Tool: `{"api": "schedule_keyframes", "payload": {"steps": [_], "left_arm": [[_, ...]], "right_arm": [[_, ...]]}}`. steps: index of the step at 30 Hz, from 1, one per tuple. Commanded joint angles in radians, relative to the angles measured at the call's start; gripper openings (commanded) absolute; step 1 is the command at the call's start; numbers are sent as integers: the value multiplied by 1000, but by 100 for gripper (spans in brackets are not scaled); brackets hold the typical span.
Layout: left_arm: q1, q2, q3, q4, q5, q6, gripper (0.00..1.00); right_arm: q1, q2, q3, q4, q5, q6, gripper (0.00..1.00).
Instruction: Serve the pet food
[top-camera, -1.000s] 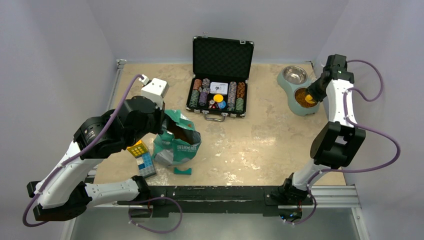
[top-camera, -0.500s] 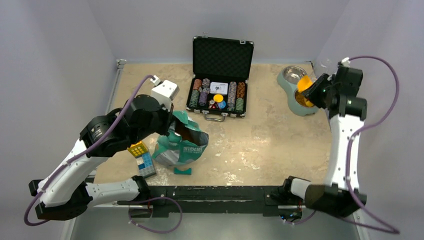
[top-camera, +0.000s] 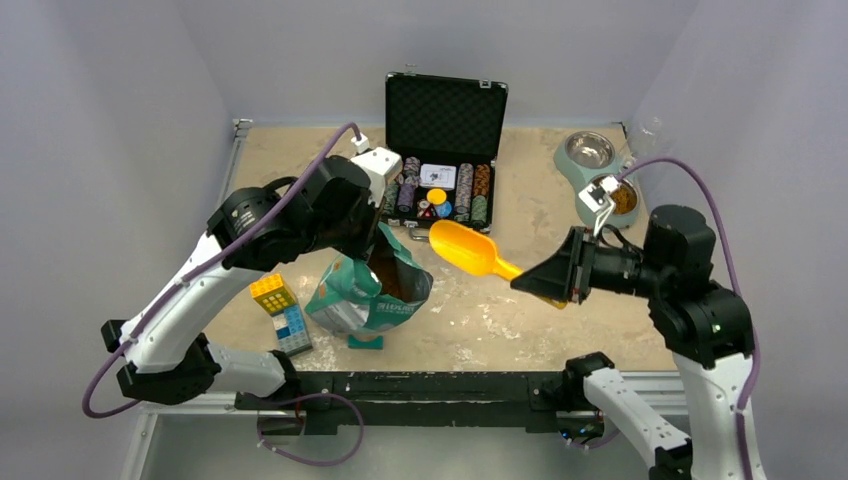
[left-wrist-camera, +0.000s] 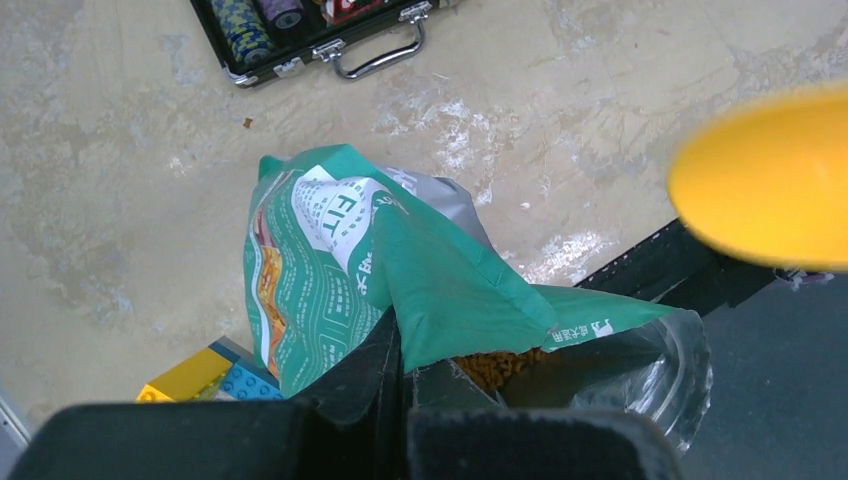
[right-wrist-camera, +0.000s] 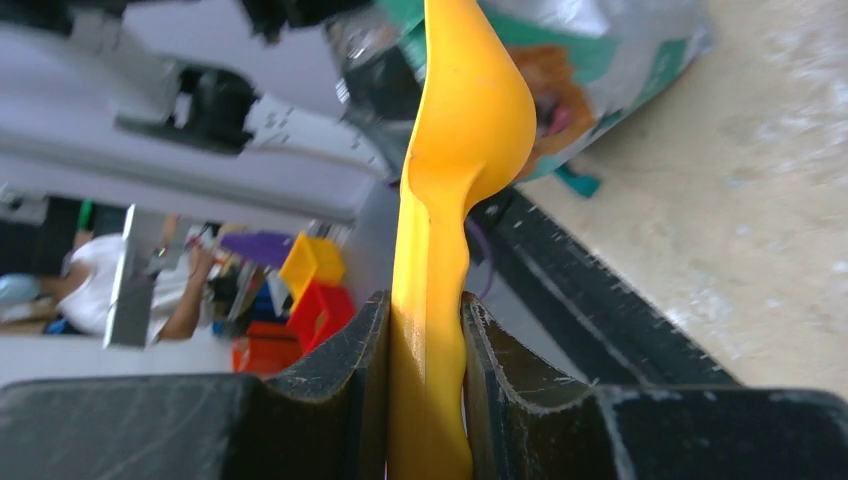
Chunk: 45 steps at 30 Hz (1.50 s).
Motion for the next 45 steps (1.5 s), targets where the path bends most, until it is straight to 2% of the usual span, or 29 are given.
{"api": "schedule_keyframes", "payload": {"steps": [1,6,12,15,19,22,24,26,29,33,37,41,42,45], "left_arm": [[8,44,124,-82,82,-91,0],[7,59,148,-82,110,-110,0],[7,61,143,-60,161,-125,0],[7,59,140,-42,207,-118,0],[4,36,91,45,370,-123,0],[-5,19,40,149,498,-165,0],[-15,17,20,221,553,-202,0],[-19,19,7,259,571,-230,0],[-19,20,9,245,494,-242,0],[-19,6,-9,229,365,-238,0],[-17,-13,-56,258,322,-283,0],[-10,-4,-139,377,420,-356,0],[-11,13,-140,394,456,-360,0],[-10,59,-116,363,515,-358,0]], "right_arm": [[74,-51,21,-41,-131,112,0],[179,-39,26,-9,-82,212,0],[440,59,51,57,111,319,0],[519,121,88,36,205,349,0],[603,241,199,-37,329,366,0],[707,384,379,-167,448,347,0],[766,485,462,-242,530,347,0],[811,535,475,-271,592,354,0],[844,547,391,-295,688,372,0],[843,474,165,-230,761,406,0],[794,425,35,-142,768,415,0],[673,359,-255,154,574,427,0],[652,349,-285,209,534,432,0],[627,350,-225,42,611,391,0]]}}
